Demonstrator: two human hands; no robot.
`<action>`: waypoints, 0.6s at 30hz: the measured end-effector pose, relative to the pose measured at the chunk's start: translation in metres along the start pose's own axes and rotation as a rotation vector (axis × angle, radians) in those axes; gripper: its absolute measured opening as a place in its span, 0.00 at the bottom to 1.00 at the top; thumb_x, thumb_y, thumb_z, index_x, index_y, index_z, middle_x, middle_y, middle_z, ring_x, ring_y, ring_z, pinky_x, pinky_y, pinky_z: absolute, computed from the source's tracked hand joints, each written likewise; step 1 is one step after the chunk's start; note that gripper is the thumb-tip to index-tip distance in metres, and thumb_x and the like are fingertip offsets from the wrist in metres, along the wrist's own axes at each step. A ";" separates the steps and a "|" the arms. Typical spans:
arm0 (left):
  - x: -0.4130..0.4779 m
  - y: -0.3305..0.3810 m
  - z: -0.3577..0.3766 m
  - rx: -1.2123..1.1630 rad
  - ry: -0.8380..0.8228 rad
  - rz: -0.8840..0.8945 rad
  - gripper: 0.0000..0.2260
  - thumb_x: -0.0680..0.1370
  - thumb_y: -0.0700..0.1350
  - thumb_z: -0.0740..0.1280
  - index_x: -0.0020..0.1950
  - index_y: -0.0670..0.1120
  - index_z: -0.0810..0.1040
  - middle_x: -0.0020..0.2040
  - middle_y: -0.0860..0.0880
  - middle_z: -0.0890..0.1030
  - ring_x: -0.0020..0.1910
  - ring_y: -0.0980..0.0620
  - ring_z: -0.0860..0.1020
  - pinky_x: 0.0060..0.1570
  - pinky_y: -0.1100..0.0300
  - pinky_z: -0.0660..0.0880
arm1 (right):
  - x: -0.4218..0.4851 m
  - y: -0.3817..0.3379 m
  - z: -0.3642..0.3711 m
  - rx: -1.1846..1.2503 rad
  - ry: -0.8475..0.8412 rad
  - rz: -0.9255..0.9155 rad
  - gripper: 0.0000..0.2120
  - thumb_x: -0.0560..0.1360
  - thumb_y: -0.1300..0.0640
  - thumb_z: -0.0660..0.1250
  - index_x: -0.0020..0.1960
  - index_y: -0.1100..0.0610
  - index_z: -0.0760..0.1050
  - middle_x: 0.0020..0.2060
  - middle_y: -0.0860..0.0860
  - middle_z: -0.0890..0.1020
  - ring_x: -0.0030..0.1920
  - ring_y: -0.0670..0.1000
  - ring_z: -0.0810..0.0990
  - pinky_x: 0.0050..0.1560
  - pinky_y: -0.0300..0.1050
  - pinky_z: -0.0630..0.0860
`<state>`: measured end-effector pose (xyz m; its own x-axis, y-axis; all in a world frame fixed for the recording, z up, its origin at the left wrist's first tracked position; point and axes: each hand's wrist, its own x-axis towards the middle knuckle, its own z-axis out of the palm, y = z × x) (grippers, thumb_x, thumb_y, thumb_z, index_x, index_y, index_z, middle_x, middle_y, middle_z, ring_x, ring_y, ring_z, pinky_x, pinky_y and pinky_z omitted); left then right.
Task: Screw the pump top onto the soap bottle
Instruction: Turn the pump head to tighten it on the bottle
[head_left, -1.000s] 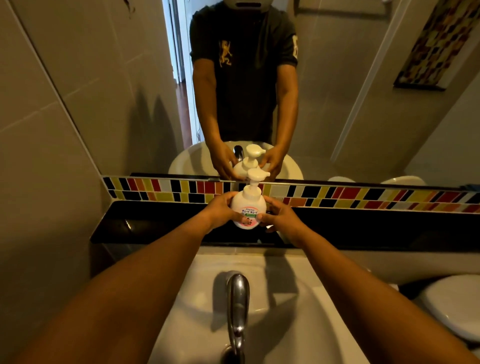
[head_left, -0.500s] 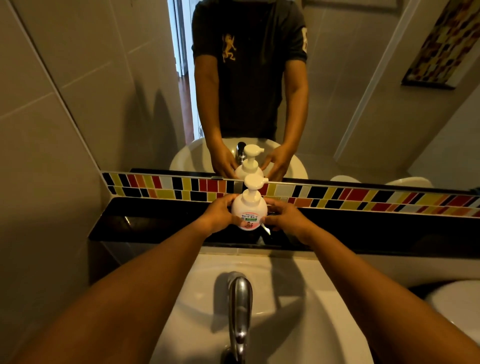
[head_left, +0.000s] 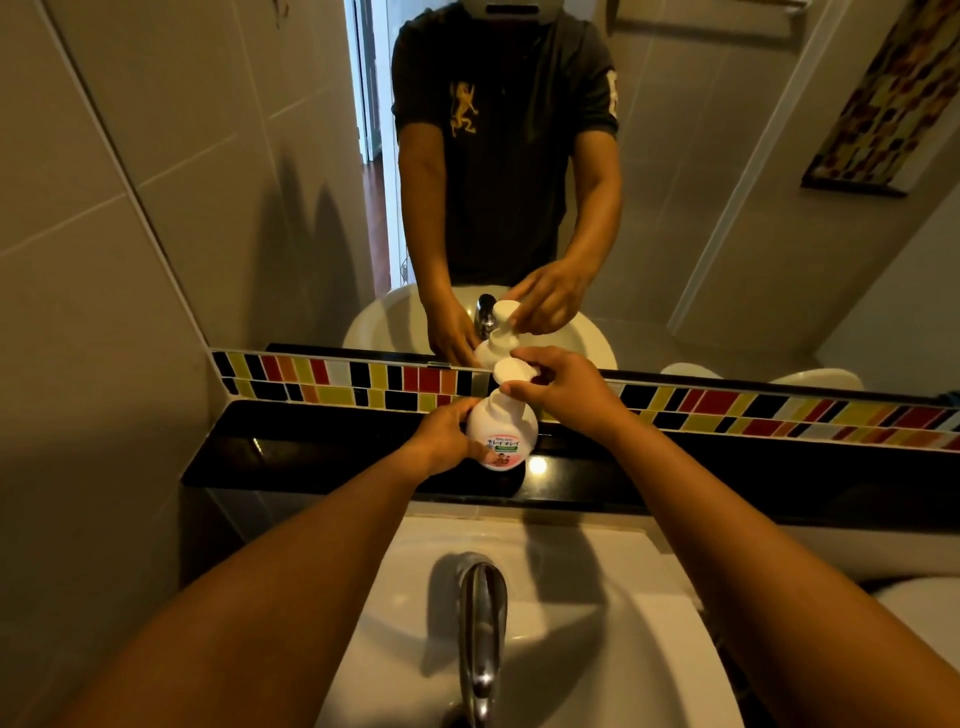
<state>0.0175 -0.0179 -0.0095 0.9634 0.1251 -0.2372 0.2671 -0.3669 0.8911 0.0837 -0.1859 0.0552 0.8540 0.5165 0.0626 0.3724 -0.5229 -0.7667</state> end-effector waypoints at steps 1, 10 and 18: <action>0.000 0.000 0.000 0.003 0.001 -0.002 0.30 0.66 0.37 0.78 0.66 0.47 0.73 0.64 0.45 0.79 0.62 0.44 0.77 0.61 0.45 0.76 | 0.000 0.000 0.002 -0.024 0.012 -0.005 0.28 0.73 0.50 0.74 0.70 0.54 0.73 0.63 0.54 0.80 0.58 0.52 0.79 0.58 0.49 0.78; 0.000 -0.002 0.004 0.028 0.027 0.014 0.30 0.67 0.37 0.77 0.67 0.47 0.73 0.65 0.45 0.78 0.63 0.43 0.76 0.62 0.44 0.75 | -0.006 -0.004 0.011 -0.063 0.145 -0.002 0.26 0.72 0.48 0.75 0.66 0.55 0.74 0.57 0.55 0.83 0.52 0.50 0.80 0.50 0.42 0.78; 0.001 -0.004 0.006 0.041 0.041 0.034 0.29 0.68 0.37 0.77 0.67 0.47 0.73 0.64 0.44 0.78 0.63 0.43 0.77 0.62 0.43 0.75 | -0.011 -0.008 0.017 -0.124 0.200 0.020 0.28 0.72 0.43 0.72 0.69 0.52 0.72 0.61 0.55 0.82 0.57 0.55 0.81 0.56 0.50 0.80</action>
<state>0.0175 -0.0217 -0.0151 0.9704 0.1489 -0.1903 0.2356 -0.4091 0.8816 0.0654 -0.1756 0.0500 0.9122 0.3666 0.1830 0.3857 -0.6177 -0.6853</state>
